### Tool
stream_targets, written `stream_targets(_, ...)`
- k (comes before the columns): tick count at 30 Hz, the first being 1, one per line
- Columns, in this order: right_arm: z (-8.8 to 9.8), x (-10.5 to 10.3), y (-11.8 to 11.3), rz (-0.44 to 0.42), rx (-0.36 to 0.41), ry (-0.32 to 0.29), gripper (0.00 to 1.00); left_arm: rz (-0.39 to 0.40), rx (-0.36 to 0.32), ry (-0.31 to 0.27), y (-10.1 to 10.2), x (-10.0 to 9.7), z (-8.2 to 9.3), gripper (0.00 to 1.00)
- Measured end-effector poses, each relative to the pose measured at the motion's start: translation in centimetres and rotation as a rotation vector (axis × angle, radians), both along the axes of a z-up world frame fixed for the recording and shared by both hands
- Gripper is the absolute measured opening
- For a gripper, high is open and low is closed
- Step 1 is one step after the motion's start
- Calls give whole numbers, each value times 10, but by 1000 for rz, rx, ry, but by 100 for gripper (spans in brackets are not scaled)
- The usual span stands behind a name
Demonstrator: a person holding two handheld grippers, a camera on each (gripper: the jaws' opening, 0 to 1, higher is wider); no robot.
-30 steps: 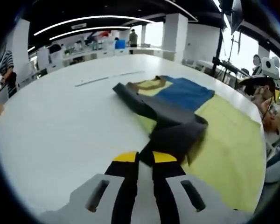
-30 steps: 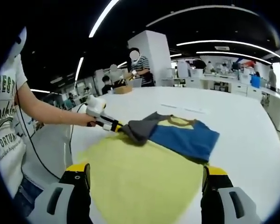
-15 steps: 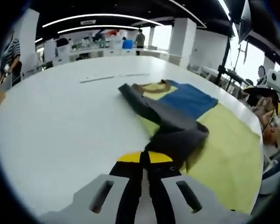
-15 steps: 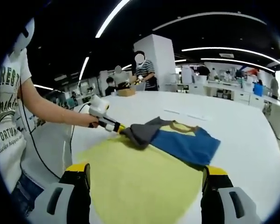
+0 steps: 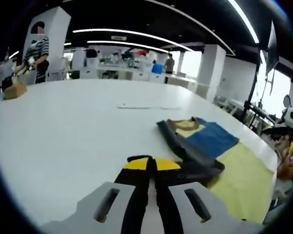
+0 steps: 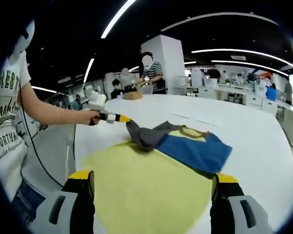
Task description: Fold the garment on the visible template until the final outline fits inside the template.
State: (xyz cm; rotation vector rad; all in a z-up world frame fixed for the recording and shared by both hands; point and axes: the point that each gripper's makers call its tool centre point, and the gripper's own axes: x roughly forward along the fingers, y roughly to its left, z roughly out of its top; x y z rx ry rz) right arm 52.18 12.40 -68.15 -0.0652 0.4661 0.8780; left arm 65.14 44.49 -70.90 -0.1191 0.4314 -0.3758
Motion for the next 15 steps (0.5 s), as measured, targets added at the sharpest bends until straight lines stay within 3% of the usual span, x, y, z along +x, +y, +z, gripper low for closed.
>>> stream_targets(15,-2,0,1,-3,5,16,99,158,48,-23,64,-8,10,0)
